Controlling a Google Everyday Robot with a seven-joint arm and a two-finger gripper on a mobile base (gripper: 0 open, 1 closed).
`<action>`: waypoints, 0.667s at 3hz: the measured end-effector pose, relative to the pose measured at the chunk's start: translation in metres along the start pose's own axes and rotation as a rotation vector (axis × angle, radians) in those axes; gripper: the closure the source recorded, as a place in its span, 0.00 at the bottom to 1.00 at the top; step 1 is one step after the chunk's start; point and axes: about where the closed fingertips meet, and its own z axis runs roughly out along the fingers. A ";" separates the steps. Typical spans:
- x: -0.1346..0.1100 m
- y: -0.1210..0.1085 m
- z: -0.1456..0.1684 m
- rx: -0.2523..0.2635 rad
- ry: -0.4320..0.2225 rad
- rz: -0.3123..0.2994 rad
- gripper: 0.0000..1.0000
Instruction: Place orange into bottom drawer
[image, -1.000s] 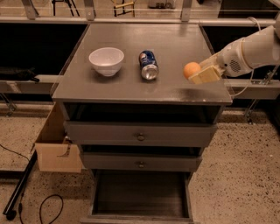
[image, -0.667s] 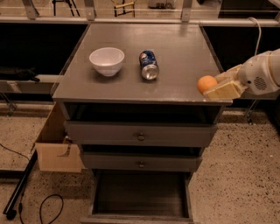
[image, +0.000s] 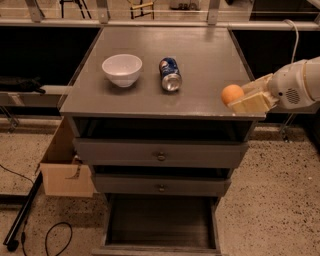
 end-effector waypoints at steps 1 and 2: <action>0.015 0.020 0.000 -0.008 -0.051 0.006 1.00; 0.034 0.068 -0.003 -0.028 -0.129 0.014 1.00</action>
Offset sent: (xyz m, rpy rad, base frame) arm -0.1937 -0.0121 -0.1232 0.2415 0.0444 -0.0545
